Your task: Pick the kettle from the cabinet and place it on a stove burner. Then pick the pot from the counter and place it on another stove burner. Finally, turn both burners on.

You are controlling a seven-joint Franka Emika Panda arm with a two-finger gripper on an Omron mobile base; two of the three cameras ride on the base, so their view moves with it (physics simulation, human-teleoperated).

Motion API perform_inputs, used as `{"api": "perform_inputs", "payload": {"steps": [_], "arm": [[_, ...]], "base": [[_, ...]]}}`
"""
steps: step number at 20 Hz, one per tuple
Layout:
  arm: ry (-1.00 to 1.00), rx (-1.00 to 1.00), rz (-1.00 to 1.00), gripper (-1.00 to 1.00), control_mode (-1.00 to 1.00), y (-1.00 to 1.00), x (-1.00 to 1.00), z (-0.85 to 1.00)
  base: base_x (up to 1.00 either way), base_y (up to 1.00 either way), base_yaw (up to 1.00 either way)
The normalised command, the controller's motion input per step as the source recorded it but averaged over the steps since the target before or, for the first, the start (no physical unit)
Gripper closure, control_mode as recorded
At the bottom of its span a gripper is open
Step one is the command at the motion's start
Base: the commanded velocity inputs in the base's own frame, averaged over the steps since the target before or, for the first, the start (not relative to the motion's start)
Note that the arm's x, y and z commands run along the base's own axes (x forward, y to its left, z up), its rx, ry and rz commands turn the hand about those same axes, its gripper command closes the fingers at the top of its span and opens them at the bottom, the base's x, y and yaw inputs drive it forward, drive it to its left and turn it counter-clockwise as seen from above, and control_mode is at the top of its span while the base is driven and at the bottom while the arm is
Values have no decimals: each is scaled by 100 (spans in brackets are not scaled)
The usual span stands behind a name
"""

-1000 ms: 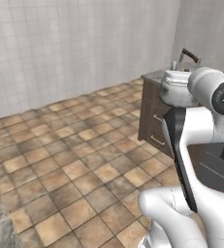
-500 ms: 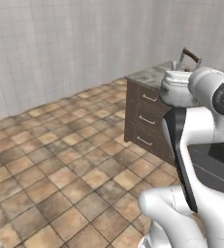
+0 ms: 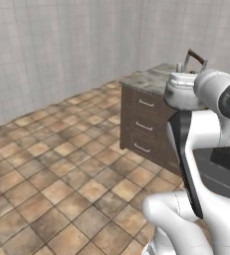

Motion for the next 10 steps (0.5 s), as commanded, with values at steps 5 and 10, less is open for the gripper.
{"api": "perform_inputs", "payload": {"steps": [5,10], "arm": [[0,0,0,100,100,0,0,0],[0,0,0,100,100,0,0,0]], "base": [[62,-2,-18],[59,-1,-17]]}}
